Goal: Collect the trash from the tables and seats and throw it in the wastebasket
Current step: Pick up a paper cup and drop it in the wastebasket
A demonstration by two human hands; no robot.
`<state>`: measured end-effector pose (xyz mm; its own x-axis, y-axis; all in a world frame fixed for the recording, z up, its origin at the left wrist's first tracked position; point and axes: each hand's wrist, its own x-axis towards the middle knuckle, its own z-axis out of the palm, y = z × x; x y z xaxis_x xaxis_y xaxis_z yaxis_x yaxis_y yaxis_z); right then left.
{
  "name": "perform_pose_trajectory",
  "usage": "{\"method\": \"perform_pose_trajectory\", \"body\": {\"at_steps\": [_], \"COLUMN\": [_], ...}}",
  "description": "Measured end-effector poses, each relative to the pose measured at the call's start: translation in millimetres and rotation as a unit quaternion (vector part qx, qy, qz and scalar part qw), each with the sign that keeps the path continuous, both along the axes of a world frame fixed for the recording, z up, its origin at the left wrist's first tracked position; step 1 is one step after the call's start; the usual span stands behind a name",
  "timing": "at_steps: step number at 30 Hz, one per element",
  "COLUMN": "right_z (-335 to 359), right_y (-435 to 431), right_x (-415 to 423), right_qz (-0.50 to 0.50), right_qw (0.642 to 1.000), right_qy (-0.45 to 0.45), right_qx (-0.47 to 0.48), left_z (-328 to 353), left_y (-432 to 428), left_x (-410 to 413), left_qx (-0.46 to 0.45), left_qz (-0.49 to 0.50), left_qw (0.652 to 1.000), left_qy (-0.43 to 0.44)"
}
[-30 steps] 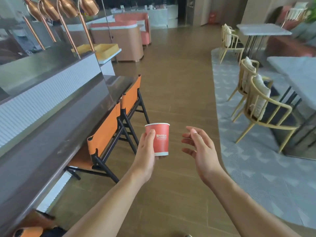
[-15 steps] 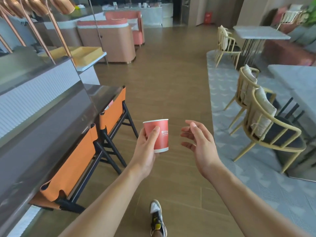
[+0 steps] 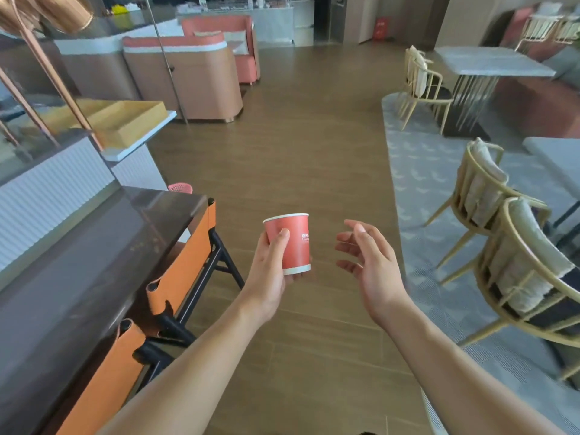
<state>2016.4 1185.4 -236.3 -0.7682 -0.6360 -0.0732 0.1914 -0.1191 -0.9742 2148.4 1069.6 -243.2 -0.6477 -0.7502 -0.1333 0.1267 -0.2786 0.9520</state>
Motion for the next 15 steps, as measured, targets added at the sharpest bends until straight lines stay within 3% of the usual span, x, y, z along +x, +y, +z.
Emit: {"method": "perform_pose_trajectory", "body": {"at_steps": [15], "right_z": [-26.2], "right_y": [-234.6], "right_x": [-280.3], "right_qz": [0.07], "right_qw": [0.997], "right_qy": [-0.011], "right_qx": [-0.01], "left_z": [-31.0], "left_y": [-214.0], "left_x": [-262.4], "left_qx": [0.007], "left_qz": [0.069], "left_qw": [0.997], "left_qy": [-0.021]}}
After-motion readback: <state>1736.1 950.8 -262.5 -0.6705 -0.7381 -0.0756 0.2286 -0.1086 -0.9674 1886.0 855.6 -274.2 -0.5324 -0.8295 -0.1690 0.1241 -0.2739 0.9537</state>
